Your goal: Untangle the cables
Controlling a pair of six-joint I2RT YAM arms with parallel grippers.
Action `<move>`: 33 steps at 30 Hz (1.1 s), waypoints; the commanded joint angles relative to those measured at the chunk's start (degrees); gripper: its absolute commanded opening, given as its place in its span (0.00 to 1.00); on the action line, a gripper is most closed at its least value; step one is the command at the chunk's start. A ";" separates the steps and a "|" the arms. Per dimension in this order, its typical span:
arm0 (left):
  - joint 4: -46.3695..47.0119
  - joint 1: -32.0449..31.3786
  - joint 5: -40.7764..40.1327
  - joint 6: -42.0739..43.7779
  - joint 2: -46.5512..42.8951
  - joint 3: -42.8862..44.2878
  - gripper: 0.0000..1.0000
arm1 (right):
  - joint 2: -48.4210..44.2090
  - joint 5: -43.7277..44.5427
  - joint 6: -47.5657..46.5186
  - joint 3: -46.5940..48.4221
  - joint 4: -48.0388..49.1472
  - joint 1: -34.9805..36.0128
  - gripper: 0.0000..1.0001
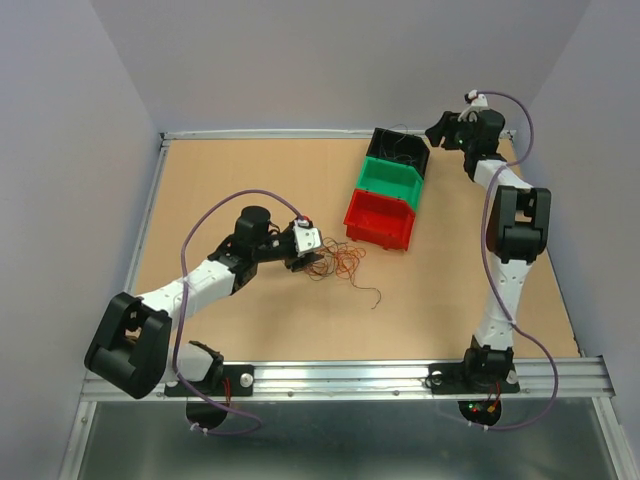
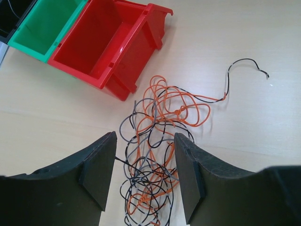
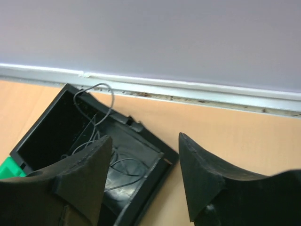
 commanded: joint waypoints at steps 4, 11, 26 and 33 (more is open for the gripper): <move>0.87 0.05 0.87 0.54 0.38 2.86 0.63 | 1.16 -5.13 3.79 5.11 6.49 -0.12 0.69; 0.43 -0.03 1.13 0.72 1.34 3.47 0.63 | 6.79 -9.35 5.46 11.79 6.58 -0.12 0.71; -0.01 -0.03 1.05 0.81 2.13 3.83 0.63 | 17.33 -9.80 4.58 27.53 2.01 3.21 0.67; -0.28 -0.03 0.96 0.90 2.22 3.92 0.63 | 20.33 -9.36 4.75 29.73 2.01 4.27 0.59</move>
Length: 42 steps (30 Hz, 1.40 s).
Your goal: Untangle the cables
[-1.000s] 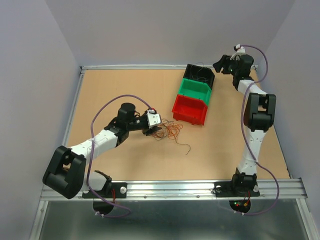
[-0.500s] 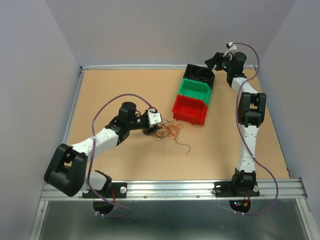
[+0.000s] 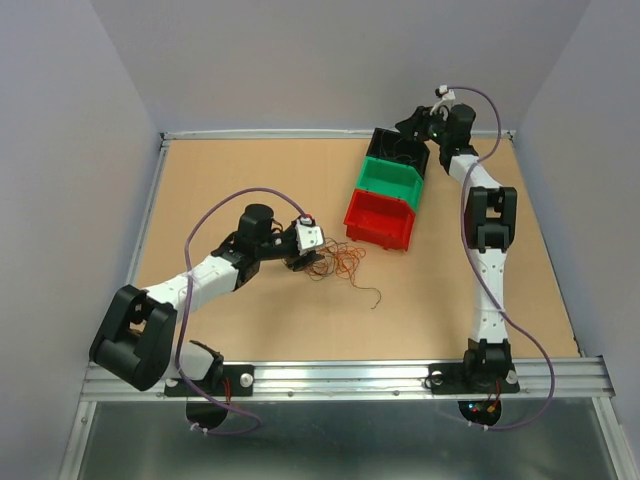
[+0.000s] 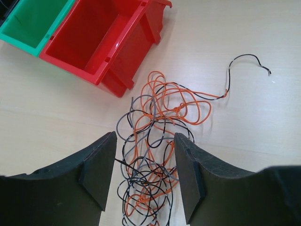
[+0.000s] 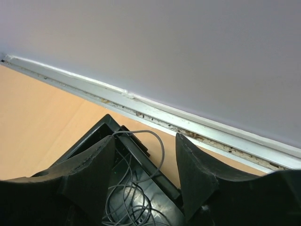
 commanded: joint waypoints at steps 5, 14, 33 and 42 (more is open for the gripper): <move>0.75 -0.03 0.87 0.74 -0.62 2.43 0.63 | 2.72 0.00 0.34 5.54 1.70 0.80 0.44; 0.66 -0.03 0.96 1.09 -0.62 2.43 0.63 | 1.14 -1.50 2.10 1.59 4.87 0.80 0.03; 0.31 -0.12 2.27 1.80 -0.80 2.17 0.63 | -9.58 -0.01 -22.22 -14.83 -4.70 0.80 0.01; 0.04 -0.21 2.01 2.24 -2.37 1.73 0.63 | -8.10 6.06 -27.70 -16.26 -8.23 0.80 0.25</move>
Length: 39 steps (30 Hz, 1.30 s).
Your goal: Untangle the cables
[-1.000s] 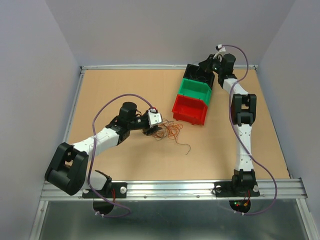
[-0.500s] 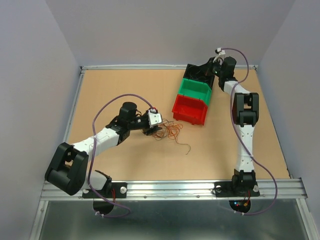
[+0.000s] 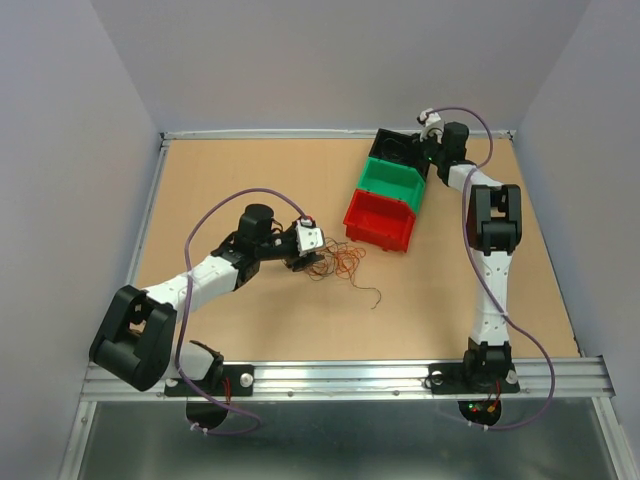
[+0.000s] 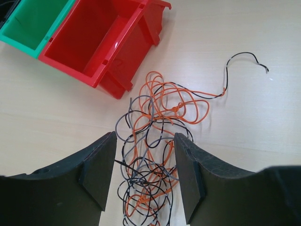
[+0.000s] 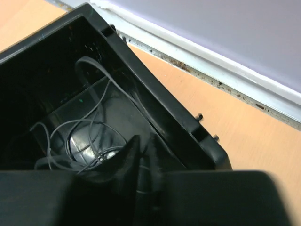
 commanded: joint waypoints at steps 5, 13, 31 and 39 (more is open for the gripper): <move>1.03 -0.19 0.26 1.15 -0.93 1.83 0.65 | -4.40 -2.03 2.63 2.60 -0.51 -0.12 0.36; 2.09 -0.19 -1.06 1.32 -1.37 1.05 0.66 | -15.92 -5.90 18.02 -12.26 22.87 -0.12 0.68; 3.58 -0.63 -9.93 -1.22 2.84 3.32 0.76 | -24.37 -10.74 30.07 -17.28 29.38 3.04 0.75; 2.18 -0.98 -13.10 -1.93 5.49 5.44 0.76 | -30.95 -4.78 21.72 -16.83 11.73 12.44 0.82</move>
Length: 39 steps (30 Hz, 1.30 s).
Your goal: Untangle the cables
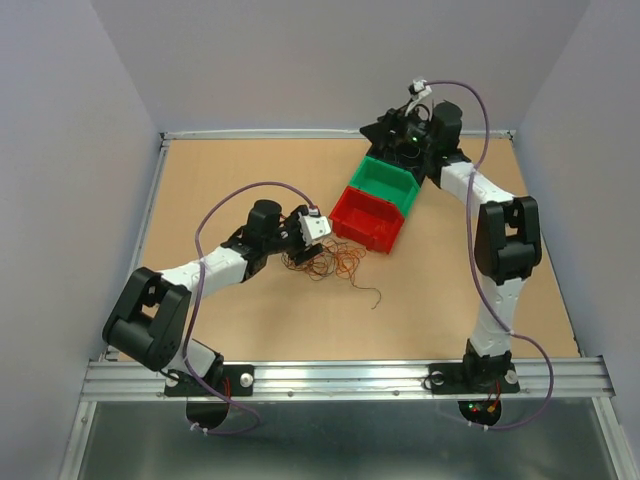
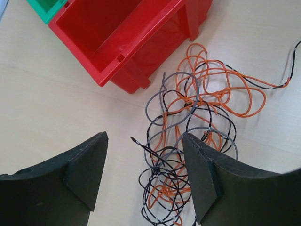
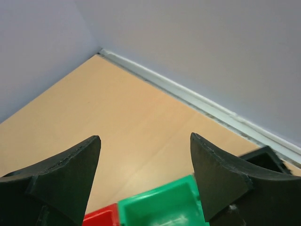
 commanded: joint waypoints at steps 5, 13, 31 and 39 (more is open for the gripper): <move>-0.76 -1.86 1.36 0.63 -0.74 2.82 0.76 | -21.94 6.67 11.66 -23.23 6.62 5.54 0.81; -2.61 -5.81 2.32 5.73 -3.99 0.27 0.75 | -45.79 15.74 10.83 -51.46 6.30 11.34 0.75; -2.96 -7.40 -3.30 9.60 -4.87 -0.61 0.75 | -45.12 11.46 -2.52 -63.80 2.41 18.02 0.57; -4.19 -7.48 -3.30 10.74 -4.95 -0.26 0.71 | -34.39 10.74 -6.39 -58.09 7.78 22.77 0.58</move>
